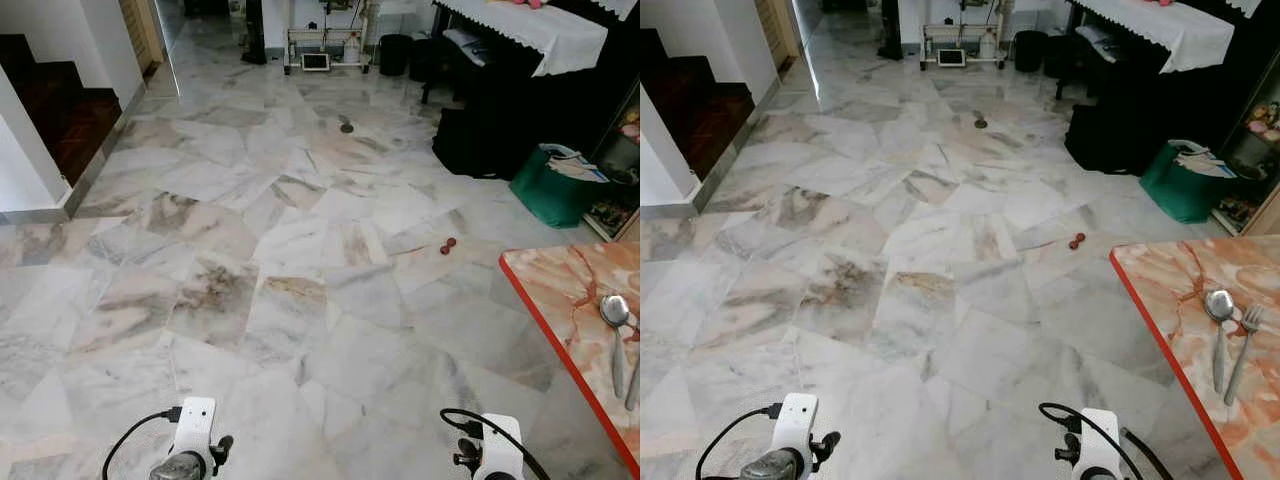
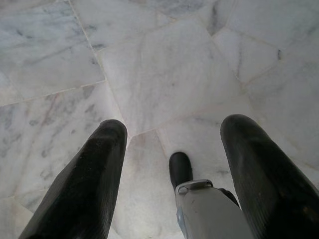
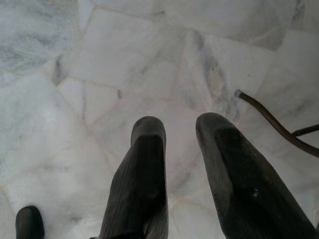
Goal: Setting the table
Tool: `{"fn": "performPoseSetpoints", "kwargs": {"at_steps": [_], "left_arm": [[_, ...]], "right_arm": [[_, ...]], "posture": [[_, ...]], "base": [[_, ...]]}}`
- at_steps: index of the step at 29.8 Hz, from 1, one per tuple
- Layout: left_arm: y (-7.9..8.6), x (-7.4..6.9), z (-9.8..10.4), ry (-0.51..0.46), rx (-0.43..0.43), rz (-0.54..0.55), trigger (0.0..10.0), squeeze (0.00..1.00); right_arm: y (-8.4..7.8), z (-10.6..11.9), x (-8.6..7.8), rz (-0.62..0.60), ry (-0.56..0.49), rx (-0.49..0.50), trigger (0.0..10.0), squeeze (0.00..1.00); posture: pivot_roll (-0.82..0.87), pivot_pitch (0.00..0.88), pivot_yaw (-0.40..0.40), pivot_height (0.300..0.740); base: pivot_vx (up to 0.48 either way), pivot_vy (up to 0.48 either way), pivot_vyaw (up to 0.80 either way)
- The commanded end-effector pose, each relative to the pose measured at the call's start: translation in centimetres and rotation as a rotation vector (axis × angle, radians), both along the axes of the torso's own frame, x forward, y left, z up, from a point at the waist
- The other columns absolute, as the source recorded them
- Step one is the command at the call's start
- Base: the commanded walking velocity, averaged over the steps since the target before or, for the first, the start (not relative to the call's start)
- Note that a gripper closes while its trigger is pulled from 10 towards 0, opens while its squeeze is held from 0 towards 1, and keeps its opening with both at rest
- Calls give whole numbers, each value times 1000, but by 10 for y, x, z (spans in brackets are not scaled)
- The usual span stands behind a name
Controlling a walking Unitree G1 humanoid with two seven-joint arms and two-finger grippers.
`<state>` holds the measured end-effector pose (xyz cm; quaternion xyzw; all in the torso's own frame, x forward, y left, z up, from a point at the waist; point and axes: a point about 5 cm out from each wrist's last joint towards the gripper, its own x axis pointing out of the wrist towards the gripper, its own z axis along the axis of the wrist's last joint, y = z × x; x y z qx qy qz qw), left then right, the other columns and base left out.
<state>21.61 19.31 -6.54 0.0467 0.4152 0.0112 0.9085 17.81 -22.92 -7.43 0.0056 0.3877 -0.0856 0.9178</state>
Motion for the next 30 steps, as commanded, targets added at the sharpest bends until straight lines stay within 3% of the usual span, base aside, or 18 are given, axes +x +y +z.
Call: {"fn": "performPoseSetpoints", "kwargs": {"at_steps": [1,12,30], "left_arm": [[2,2,2,-4,12,2,10000,0],[3,2,1,-2,15,6,10000,0],[2,-2,-1,9,17,10,10000,0]], "right_arm": [[0,2,4,5,-26,1,10000,0],[1,8,9,74,-81,-43,10000,0],[1,14,14,71,-177,-33,10000,0]], "posture": [[69,0,-15,740],[70,0,-19,740],[72,0,-23,740]], "base": [[0,0,0],[0,0,0],[0,0,0]]}}
